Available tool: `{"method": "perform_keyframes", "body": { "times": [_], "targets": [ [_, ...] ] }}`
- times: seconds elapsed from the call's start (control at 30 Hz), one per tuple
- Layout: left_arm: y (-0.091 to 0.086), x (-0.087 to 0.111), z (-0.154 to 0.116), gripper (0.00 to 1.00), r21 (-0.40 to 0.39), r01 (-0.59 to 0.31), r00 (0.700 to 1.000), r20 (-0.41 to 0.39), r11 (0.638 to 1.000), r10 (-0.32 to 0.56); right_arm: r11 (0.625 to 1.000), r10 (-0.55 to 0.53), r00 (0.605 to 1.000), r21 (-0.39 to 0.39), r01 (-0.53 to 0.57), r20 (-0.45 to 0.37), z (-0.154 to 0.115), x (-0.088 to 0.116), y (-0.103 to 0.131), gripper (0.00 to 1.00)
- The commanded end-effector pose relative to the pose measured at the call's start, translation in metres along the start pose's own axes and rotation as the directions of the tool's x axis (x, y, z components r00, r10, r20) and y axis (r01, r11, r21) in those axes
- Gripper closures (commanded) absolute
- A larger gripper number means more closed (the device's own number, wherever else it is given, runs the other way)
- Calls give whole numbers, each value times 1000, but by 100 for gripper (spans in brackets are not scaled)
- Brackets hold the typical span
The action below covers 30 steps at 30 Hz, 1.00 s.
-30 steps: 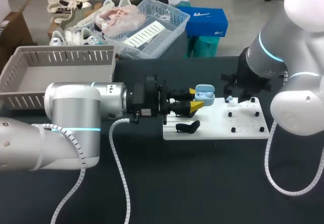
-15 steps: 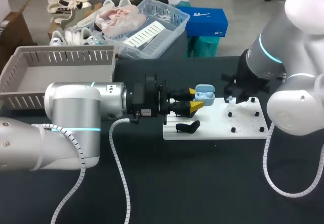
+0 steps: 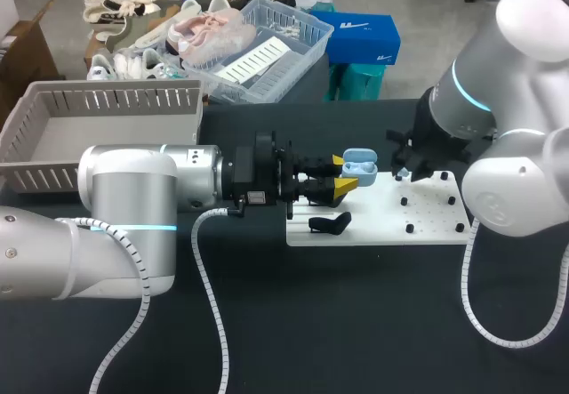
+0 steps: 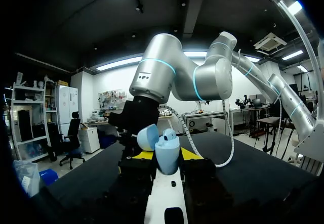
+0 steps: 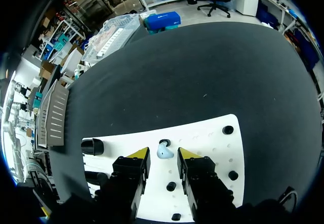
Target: Pick up each earbud case from the left stands, insert the matching earbuds, close the lid, and place the case in the box.
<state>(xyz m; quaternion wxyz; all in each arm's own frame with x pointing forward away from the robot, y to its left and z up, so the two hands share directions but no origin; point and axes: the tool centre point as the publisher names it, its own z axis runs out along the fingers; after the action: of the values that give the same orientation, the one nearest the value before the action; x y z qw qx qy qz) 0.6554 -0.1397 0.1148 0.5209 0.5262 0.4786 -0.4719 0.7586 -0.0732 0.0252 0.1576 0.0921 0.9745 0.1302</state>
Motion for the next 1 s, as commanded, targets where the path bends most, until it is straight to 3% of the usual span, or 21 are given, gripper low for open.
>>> {"method": "perform_keyframes", "body": {
  "times": [0.03, 0.57, 0.6, 0.7, 1.0],
  "targets": [
    [1, 1, 1, 100, 0, 0, 1000, 0, 1000, 0, 1000, -1, 1000, 1, 1, -8, 4, -4, 1, 68],
    [1, 1, 1, 100, 0, 0, 1000, 0, 1000, 0, 1000, 1, 1000, 9, -1, -12, 4, -5, 0, 76],
    [1, 1, 1, 100, 0, 0, 1000, 0, 1000, 0, 1000, 1, 1000, 9, -1, -12, 4, -5, 0, 77],
    [1, 1, 1, 100, 0, 0, 1000, 0, 1000, 0, 1000, 2, 1000, 10, -2, -14, 4, -4, -1, 98],
    [1, 1, 1, 100, 0, 0, 1000, 0, 1000, 0, 1000, 1, 1000, 10, -1, -13, 2, -2, 0, 100]
  ]
}}
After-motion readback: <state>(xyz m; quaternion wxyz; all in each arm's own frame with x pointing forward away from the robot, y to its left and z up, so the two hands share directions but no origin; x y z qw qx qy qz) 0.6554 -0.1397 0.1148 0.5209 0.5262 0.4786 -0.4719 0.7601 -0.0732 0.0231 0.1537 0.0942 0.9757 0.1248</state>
